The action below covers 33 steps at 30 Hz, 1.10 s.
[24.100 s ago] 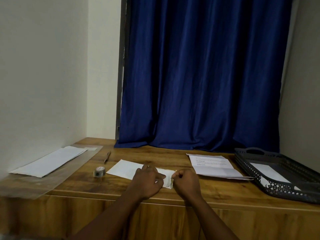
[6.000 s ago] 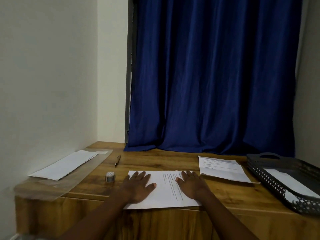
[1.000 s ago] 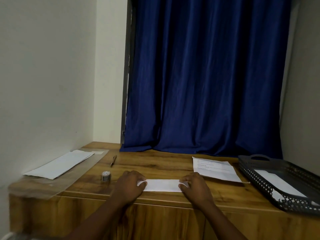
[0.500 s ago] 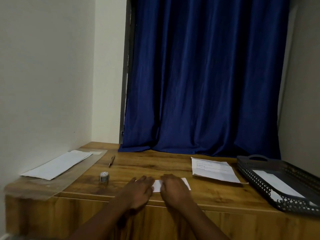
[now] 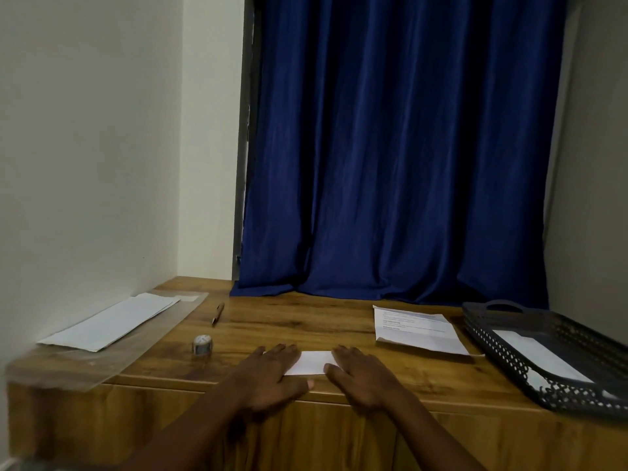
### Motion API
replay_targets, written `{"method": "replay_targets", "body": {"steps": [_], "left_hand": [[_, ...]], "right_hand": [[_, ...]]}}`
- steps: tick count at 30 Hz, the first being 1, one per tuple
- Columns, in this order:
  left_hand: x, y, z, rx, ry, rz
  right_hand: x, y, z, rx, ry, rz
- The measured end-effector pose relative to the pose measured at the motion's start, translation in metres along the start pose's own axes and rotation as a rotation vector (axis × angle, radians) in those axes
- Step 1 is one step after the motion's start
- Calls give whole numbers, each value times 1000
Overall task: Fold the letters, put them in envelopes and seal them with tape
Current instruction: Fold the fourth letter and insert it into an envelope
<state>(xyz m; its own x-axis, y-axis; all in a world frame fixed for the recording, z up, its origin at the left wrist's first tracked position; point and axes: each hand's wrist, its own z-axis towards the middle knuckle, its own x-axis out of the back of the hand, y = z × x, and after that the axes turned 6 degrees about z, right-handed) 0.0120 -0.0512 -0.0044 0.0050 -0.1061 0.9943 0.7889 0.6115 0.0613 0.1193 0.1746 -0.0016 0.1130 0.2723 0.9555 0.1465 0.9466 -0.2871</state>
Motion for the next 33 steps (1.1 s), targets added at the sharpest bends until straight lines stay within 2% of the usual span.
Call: {"method": "replay_targets", "body": {"steps": [3,7,12,16,20,22,25,29,33], "left_hand": [[5,-1,-12,-46,10,-7],[0,-9,-31,-121,137,-25],[-3,-17,-51,-156,317,-534],[7,-5,-58,-164,366,-699],[25,-1,-57,-86,483,-784],[35,-3,-57,-3,572,-892],[47,-17,-61,25,681,-964],[53,-51,-77,114,678,-776],[66,-98,-89,250,643,-504]], "right_hand": [[0,-3,-7,21,-2,-4],[-5,1,-26,93,58,-56],[-7,3,-53,146,141,-185],[10,-23,-56,265,344,-214],[31,-55,-48,350,358,-6],[41,-68,-40,283,297,252],[50,-80,-23,192,190,755],[43,-88,1,33,101,1134],[21,-86,24,-74,141,1156]]}}
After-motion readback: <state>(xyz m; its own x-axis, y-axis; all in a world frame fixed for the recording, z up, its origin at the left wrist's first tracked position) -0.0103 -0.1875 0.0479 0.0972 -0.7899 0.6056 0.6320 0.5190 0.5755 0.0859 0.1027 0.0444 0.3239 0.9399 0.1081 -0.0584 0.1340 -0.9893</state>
